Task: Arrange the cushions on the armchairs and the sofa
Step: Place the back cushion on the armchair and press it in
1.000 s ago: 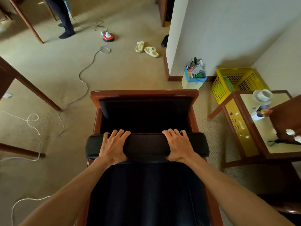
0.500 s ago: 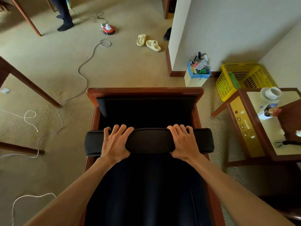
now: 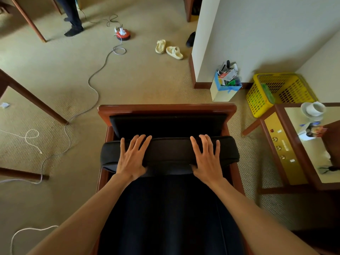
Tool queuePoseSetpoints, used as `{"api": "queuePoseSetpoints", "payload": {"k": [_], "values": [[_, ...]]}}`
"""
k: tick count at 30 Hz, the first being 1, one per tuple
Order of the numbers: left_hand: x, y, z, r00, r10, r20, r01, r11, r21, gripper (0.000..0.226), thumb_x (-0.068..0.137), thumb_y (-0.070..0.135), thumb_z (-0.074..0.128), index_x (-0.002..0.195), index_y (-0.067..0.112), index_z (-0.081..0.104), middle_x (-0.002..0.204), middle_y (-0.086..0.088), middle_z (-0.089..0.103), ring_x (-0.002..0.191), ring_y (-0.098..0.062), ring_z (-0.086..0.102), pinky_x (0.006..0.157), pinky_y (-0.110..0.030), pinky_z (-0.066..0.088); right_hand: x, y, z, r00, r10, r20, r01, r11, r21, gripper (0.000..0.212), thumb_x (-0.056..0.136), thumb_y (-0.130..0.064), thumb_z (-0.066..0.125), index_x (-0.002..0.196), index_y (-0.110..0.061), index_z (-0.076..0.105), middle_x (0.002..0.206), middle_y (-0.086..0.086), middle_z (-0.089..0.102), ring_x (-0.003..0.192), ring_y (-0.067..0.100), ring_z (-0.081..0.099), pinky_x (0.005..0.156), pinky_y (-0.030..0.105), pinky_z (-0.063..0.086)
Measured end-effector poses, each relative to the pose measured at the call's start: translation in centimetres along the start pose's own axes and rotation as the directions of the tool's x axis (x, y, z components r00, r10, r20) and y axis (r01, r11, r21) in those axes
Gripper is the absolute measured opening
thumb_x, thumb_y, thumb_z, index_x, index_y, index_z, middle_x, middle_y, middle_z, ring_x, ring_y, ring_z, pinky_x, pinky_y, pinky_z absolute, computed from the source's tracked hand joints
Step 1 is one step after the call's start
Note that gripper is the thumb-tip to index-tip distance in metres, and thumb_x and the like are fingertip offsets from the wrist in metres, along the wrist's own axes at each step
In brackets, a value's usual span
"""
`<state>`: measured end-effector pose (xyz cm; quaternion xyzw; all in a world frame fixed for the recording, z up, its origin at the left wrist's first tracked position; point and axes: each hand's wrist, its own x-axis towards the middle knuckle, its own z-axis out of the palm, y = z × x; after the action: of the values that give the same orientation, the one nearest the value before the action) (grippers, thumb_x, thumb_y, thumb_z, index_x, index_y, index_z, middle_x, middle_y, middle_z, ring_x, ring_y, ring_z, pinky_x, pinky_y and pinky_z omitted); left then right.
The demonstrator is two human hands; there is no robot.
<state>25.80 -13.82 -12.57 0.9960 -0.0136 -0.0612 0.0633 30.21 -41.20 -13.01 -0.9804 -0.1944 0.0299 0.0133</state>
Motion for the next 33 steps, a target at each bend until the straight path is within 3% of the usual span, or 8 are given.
{"api": "queuePoseSetpoints", "payload": {"k": [3,6,11,17,33], "values": [[0.7,-0.2,0.2,0.996,-0.077,-0.042,0.077,0.997,0.008,0.113,0.065,0.035,0.087,0.155,0.020,0.021,0.162,-0.010,0.015,0.149,-0.031,0.015,0.115,-0.062,0.009,1.1,0.0,0.4,0.998,0.052,-0.024,-0.052,0.998,0.019,0.102,0.076,-0.033,0.079,0.156,-0.017,0.017,0.155,0.019,0.023,0.149,0.038,0.014,0.117,0.062,0.008],[1.1,-0.4,0.5,0.992,-0.116,-0.049,0.115,0.993,-0.026,0.108,0.069,0.032,0.086,0.155,0.023,0.022,0.161,-0.007,0.022,0.149,-0.030,0.019,0.116,-0.061,0.017,2.7,0.2,0.4,0.998,0.054,0.017,-0.055,0.998,0.030,0.102,0.079,-0.031,0.077,0.157,-0.019,0.012,0.157,0.017,0.019,0.151,0.036,0.008,0.117,0.062,0.005],[3.7,-1.1,0.0,0.997,-0.075,0.001,0.075,0.996,-0.052,0.099,0.081,0.030,0.077,0.156,0.027,0.013,0.164,-0.001,0.015,0.151,-0.029,0.007,0.119,-0.057,0.010,5.0,0.5,-0.1,0.995,0.082,0.065,-0.084,0.996,0.037,0.101,0.082,-0.030,0.075,0.157,-0.021,0.008,0.159,0.015,0.013,0.151,0.034,0.003,0.118,0.061,0.004],[5.1,-1.3,-0.7,1.000,-0.015,0.006,0.015,0.999,-0.033,0.088,0.086,0.029,0.072,0.155,0.030,0.018,0.163,0.003,0.018,0.151,-0.029,0.010,0.120,-0.054,0.014,4.2,0.3,0.5,0.990,0.140,0.007,-0.140,0.988,0.071,0.100,0.079,-0.032,0.078,0.156,-0.022,0.015,0.157,0.015,0.021,0.149,0.032,0.015,0.117,0.059,0.008],[8.7,-3.2,-0.4,0.993,0.089,0.073,-0.086,0.996,-0.039,0.087,0.095,0.037,0.059,0.156,0.033,-0.002,0.165,0.006,0.000,0.152,-0.026,-0.003,0.121,-0.050,0.005,10.8,1.8,0.0,0.965,0.117,0.234,-0.131,0.990,0.043,0.104,0.087,-0.037,0.068,0.154,-0.026,-0.011,0.162,0.012,-0.007,0.150,0.031,-0.014,0.117,0.062,-0.006]]}}
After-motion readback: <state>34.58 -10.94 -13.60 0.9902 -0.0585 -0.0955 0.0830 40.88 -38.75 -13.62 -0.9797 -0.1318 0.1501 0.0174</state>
